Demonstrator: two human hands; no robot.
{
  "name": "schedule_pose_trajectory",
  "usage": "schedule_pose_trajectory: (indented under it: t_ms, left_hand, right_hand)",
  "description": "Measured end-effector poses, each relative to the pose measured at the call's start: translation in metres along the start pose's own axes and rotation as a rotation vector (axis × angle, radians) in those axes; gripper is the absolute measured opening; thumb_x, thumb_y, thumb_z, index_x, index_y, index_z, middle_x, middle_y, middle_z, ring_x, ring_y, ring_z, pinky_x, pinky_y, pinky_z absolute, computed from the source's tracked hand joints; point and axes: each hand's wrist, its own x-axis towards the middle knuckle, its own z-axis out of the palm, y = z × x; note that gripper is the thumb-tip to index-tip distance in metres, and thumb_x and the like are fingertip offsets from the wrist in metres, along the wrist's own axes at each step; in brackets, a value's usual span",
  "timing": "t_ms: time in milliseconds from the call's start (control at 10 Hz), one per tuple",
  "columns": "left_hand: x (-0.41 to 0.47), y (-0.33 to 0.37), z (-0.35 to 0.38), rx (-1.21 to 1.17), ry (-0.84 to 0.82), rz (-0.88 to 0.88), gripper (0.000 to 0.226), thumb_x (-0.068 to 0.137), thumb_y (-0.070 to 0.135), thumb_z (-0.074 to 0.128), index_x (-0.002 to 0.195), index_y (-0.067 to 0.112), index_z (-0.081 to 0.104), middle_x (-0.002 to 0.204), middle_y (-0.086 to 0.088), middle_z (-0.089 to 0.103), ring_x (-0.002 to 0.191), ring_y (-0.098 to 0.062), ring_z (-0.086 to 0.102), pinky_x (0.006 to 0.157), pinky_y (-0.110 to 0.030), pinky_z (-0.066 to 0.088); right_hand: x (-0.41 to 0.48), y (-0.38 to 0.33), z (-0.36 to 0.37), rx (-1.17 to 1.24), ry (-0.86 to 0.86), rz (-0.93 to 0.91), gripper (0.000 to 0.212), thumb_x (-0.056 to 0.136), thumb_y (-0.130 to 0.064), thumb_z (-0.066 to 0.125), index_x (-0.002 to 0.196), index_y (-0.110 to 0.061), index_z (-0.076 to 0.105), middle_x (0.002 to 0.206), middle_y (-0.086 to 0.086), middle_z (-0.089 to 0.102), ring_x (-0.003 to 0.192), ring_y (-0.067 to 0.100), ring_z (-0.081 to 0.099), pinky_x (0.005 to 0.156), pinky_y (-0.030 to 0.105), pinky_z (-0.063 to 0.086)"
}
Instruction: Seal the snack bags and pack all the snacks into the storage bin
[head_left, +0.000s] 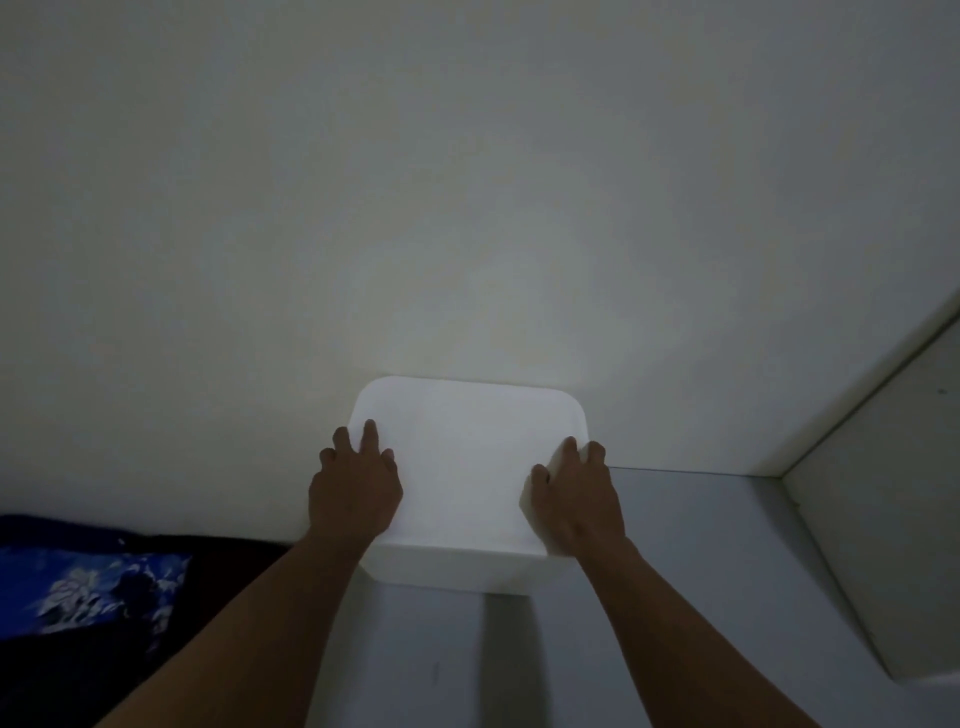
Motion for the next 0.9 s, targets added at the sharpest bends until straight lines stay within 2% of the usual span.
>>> schedule_pose_trajectory:
  t_ms: [100,200,300,400,500,700,800,900]
  left_hand:
    - [0.001,0.0,0.006,0.02,-0.01,0.019,0.059,0.102,0.039,0.032,0.155,0.015,0.022,0.153,-0.021,0.028,0.128,-0.039,0.043,0.097,-0.051,0.047]
    - [0.007,-0.003,0.01,0.112,-0.047,0.084,0.067,0.101,0.052,0.017,0.157,0.015,0.014,0.163,-0.017,0.012,0.148,-0.037,0.02,0.116,-0.057,0.022]
    - [0.008,0.009,0.014,0.16,-0.044,0.305,0.079,0.092,0.066,-0.003,0.156,0.025,0.02,0.164,-0.01,0.016,0.151,-0.034,0.014,0.117,-0.065,0.011]
    - [0.008,0.017,0.021,0.148,-0.12,0.292,0.083,0.08,0.073,-0.012,0.155,0.037,-0.01,0.165,-0.004,-0.011,0.152,-0.027,-0.013,0.117,-0.057,-0.013]
    - [0.004,0.02,0.018,0.142,-0.099,0.281,0.081,0.082,0.076,-0.006,0.154,0.038,-0.01,0.165,-0.003,-0.012,0.152,-0.025,-0.014,0.119,-0.056,-0.012]
    - [0.007,0.021,0.012,0.149,-0.165,0.263,0.078,0.087,0.077,0.009,0.155,0.04,-0.007,0.165,-0.001,-0.014,0.151,-0.023,-0.016,0.118,-0.055,-0.014]
    - [0.009,0.025,-0.002,0.095,-0.224,0.254,0.076,0.09,0.074,0.009,0.156,0.037,0.001,0.166,-0.003,-0.005,0.152,-0.026,-0.01,0.12,-0.055,-0.008]
    - [-0.03,0.026,-0.008,-0.139,-0.026,0.358,0.078,0.091,0.069,0.004,0.154,0.029,0.027,0.16,-0.006,0.031,0.151,-0.025,0.017,0.122,-0.051,0.012]
  right_hand:
    - [0.002,0.001,0.006,-0.026,-0.017,-0.002,0.072,0.098,-0.047,0.035,0.153,-0.006,0.017,0.156,0.021,0.015,0.141,0.036,0.028,0.113,0.044,0.034]
    - [0.001,0.0,0.012,-0.11,-0.033,-0.028,0.071,0.099,-0.046,0.025,0.156,-0.008,0.006,0.164,0.015,-0.005,0.151,0.033,0.003,0.121,0.051,0.014]
    - [0.001,0.002,0.014,-0.145,-0.054,-0.037,0.068,0.1,-0.046,0.02,0.157,-0.015,-0.001,0.164,0.012,-0.009,0.151,0.033,-0.004,0.121,0.055,0.009]
    - [0.003,0.004,0.012,-0.14,-0.096,-0.03,0.067,0.101,-0.047,0.017,0.157,-0.019,-0.006,0.164,0.01,-0.014,0.151,0.031,-0.007,0.121,0.056,0.008]
    - [0.001,0.007,0.013,-0.135,-0.081,-0.034,0.068,0.1,-0.049,0.016,0.157,-0.019,-0.007,0.164,0.009,-0.015,0.152,0.03,-0.008,0.121,0.055,0.008]
    - [0.004,0.006,0.009,-0.134,-0.099,-0.029,0.067,0.1,-0.05,0.017,0.157,-0.02,-0.003,0.165,0.008,-0.012,0.152,0.03,-0.006,0.12,0.056,0.008]
    - [0.004,0.005,-0.002,-0.089,-0.209,-0.02,0.07,0.1,-0.055,0.019,0.157,-0.021,-0.002,0.164,0.007,-0.014,0.151,0.03,-0.012,0.12,0.058,0.001]
    - [-0.01,0.006,-0.03,0.032,-0.142,-0.059,0.069,0.1,-0.053,0.035,0.157,-0.02,0.013,0.165,0.008,0.006,0.152,0.028,0.005,0.121,0.05,0.012]
